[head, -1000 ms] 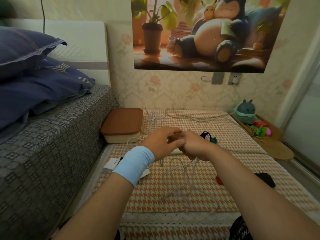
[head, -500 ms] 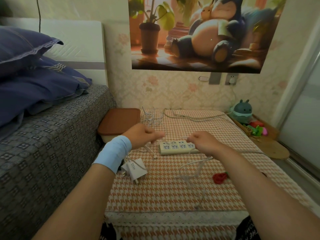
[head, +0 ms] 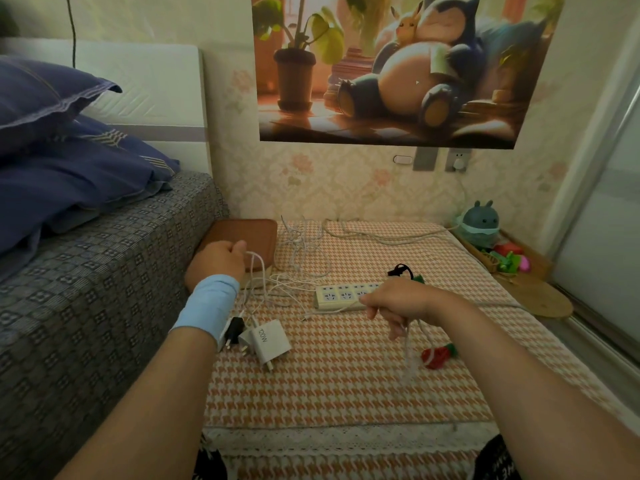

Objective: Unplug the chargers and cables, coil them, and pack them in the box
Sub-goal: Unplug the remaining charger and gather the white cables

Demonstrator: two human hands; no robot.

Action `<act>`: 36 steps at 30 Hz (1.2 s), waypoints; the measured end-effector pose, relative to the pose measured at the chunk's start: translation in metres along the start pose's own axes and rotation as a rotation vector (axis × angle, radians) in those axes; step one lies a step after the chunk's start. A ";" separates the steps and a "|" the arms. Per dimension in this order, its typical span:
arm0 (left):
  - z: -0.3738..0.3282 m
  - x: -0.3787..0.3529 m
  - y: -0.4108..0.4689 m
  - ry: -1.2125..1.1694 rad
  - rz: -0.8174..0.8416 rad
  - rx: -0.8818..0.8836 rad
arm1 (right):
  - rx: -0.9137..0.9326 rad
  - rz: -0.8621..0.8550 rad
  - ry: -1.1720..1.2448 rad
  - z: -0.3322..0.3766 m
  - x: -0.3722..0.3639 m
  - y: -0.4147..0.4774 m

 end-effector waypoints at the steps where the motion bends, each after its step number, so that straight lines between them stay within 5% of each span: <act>1: -0.002 -0.008 -0.002 0.117 0.056 -0.012 | 0.002 0.030 0.048 0.003 -0.003 0.000; 5: -0.053 -0.018 -0.022 0.393 -0.022 -0.315 | 0.029 0.111 0.115 0.018 -0.019 -0.001; 7: -0.098 -0.014 -0.047 0.148 -0.094 -0.616 | 0.073 0.104 0.119 0.026 -0.022 0.000; 9: -0.124 -0.028 -0.077 -0.203 0.161 -0.700 | 0.121 0.086 0.184 0.035 -0.021 0.001; 12: -0.138 -0.071 -0.114 -0.253 0.532 -0.726 | 0.170 0.062 0.286 0.042 -0.018 0.004; 17: -0.114 -0.090 -0.100 -0.019 0.669 -0.556 | 0.241 0.092 0.341 0.046 -0.020 0.008; 22: -0.094 -0.068 -0.070 -0.019 0.532 -0.499 | 0.167 -0.139 0.309 0.022 0.009 0.012; 26: -0.078 -0.043 -0.045 -0.433 0.423 -0.312 | 0.011 -0.343 0.140 -0.011 0.036 0.012; 30: -0.057 -0.038 -0.035 -0.789 0.435 -0.015 | -0.079 -0.280 -0.097 -0.026 0.035 0.016; 33: -0.074 -0.022 -0.051 -0.737 0.397 -0.215 | -0.074 -0.259 -0.351 -0.010 0.026 0.007; 36: -0.100 -0.021 -0.078 -0.646 0.490 -0.383 | 0.193 -0.210 0.002 0.030 0.012 -0.001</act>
Point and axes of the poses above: each hand's wrist, its own y-axis towards the middle knuckle, its own x-axis out of the back of the hand, z = x × y, the point moved 10 cm from there along y, towards the middle knuckle, and after that the axes turned 2 degrees about z, right-handed, at the moved point
